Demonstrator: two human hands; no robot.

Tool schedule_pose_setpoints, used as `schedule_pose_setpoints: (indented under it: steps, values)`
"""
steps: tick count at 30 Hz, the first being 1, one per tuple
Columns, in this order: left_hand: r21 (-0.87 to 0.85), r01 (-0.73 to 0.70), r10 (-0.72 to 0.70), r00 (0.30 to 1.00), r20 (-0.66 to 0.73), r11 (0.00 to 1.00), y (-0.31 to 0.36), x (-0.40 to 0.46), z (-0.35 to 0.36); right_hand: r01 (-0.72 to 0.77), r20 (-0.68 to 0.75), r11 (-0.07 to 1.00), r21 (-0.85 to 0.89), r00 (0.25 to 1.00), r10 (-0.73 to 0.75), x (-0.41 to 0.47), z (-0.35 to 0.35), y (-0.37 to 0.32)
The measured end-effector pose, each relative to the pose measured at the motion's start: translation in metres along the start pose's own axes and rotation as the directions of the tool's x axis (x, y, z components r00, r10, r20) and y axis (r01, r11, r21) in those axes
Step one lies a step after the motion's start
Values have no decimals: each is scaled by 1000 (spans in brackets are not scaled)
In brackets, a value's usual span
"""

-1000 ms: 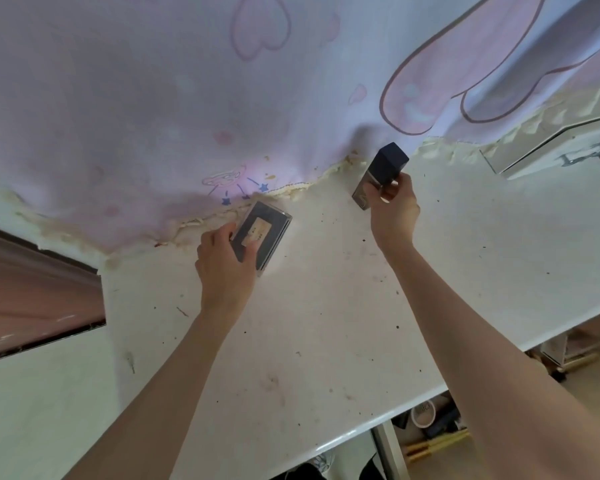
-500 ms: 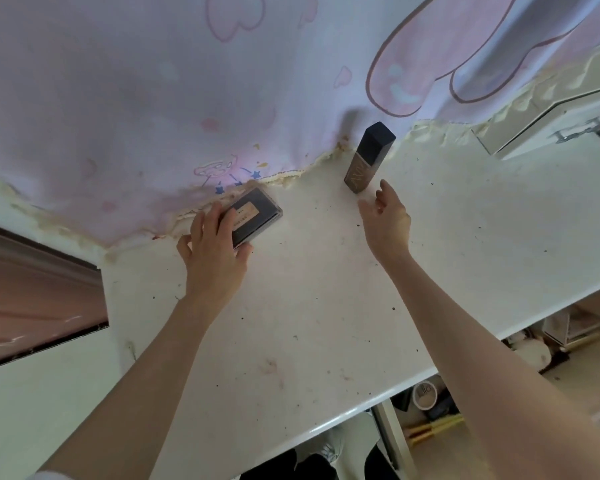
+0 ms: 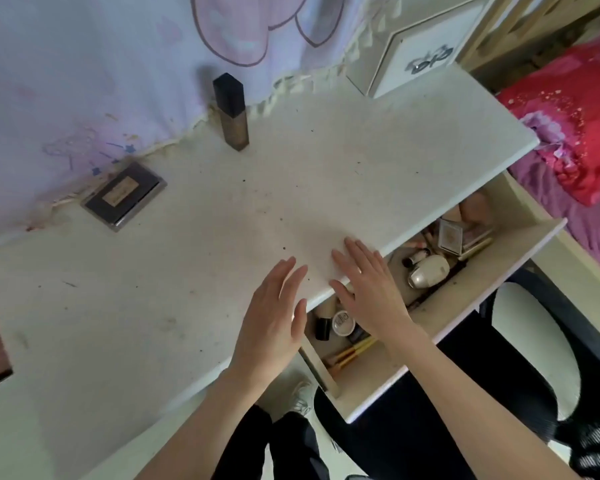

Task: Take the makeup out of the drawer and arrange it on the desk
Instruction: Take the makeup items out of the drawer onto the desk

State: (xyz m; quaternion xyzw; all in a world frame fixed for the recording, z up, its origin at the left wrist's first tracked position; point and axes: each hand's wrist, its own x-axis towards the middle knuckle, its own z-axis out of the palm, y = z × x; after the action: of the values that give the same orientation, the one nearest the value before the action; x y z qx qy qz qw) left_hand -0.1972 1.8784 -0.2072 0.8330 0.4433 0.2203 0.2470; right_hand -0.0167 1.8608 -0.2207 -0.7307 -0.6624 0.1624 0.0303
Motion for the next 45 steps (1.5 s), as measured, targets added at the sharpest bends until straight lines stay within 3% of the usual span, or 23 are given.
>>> schedule_pose_setpoints:
  steps: [5, 10, 15, 22, 31, 36, 45]
  values:
    - [7, -168, 164, 969, 182, 986, 43, -24, 60, -91, -66, 992, 93, 993, 97, -52, 7, 57]
    - [175, -55, -13, 931, 365, 983, 44, -35, 111, -135, 88, 990, 42, 988, 131, -63, 33, 102]
    - [297, 22, -137, 918, 372, 954, 34, -24, 146, -161, 202, 987, 20, 967, 154, -37, 52, 120]
    - [474, -71, -155, 894, 421, 878, 21, -8, 172, -117, 234, 992, -37, 965, 122, 0, 72, 123]
    - [475, -112, -139, 876, 462, 873, 15, -8, 173, -132, 296, 986, -97, 942, 155, 9, 75, 127]
    - [468, -127, -139, 858, 494, 875, 12, -5, 169, -121, 366, 992, -32, 922, 124, 8, 79, 128]
    - [424, -124, -80, 898, 433, 897, 14, -5, 165, -136, 315, 990, -34, 939, 140, 6, 82, 125]
